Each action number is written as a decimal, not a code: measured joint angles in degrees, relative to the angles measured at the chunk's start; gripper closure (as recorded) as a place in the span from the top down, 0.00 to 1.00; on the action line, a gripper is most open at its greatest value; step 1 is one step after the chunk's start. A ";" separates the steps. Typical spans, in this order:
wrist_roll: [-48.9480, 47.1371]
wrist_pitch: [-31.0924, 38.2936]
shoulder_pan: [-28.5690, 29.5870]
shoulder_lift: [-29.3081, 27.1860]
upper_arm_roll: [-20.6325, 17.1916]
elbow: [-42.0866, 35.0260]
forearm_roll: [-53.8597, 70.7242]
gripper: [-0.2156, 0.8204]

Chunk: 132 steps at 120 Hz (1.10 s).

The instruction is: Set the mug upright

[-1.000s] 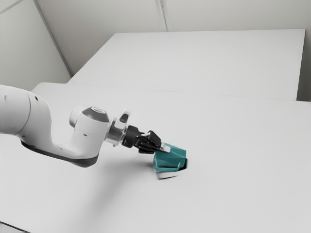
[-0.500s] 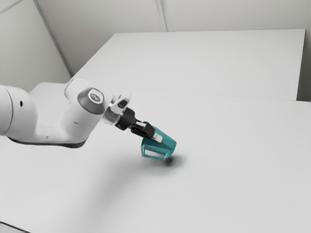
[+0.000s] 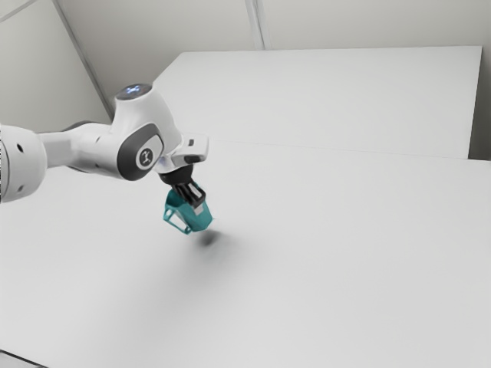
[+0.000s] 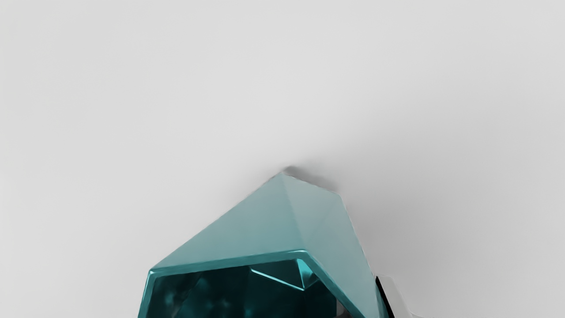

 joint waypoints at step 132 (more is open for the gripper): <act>-24.87 -1.17 1.50 5.01 -0.03 -1.46 7.41 0.12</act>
